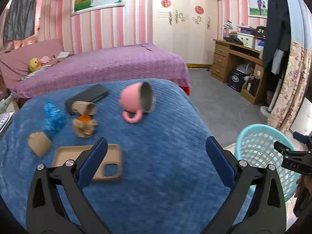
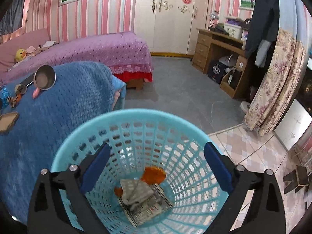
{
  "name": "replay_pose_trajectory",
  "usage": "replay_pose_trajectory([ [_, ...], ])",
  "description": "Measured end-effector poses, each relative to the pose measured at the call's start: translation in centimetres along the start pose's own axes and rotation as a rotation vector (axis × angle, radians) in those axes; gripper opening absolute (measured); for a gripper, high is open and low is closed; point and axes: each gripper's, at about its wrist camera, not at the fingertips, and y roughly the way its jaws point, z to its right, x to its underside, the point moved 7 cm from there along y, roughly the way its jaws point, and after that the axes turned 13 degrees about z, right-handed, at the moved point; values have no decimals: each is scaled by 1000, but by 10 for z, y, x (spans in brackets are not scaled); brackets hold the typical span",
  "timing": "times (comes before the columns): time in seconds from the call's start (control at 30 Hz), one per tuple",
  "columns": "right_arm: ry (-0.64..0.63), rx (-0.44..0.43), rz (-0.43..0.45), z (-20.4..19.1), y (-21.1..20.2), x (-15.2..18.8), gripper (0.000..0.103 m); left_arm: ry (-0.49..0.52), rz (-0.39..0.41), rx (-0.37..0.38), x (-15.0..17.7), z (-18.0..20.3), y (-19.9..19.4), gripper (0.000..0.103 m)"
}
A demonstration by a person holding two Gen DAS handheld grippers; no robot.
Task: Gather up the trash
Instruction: 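Move both tools back over the brown paper pieces on the blanket, then grasp the brown paper piece with the left tool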
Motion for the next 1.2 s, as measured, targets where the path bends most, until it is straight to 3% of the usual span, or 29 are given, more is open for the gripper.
replay_pose_trajectory([
  [0.17, -31, -15, 40, -33, -2, -17, 97, 0, 7, -55, -7, -53, -2, 97],
  [0.33, -45, -64, 68, -78, -3, -30, 98, 24, 11, -170, -6, -120, -1, 97],
  [0.5, -36, -111, 82, -120, -3, -37, 98, -71, -36, -260, 11, -194, 2, 97],
  [0.73, -37, -141, 62, -168, 3, -36, 98, -162, -116, -297, 41, -257, 10, 97],
  [0.8, -22, -156, 59, -179, 3, -37, 98, -161, -140, -303, 51, -264, 14, 90],
  [0.87, -16, -176, 59, -195, 4, -38, 98, -157, -176, -298, 61, -268, 22, 74],
  [1.0, -31, -198, 49, -219, 6, -36, 98, -186, -219, -256, 69, -268, 36, 63],
  [1.13, -61, -221, 38, -240, 6, -32, 98, -185, -219, -240, 66, -262, 45, 55],
  [1.2, -78, -226, 36, -249, 6, -31, 98, -180, -211, -235, 64, -259, 47, 46],
])
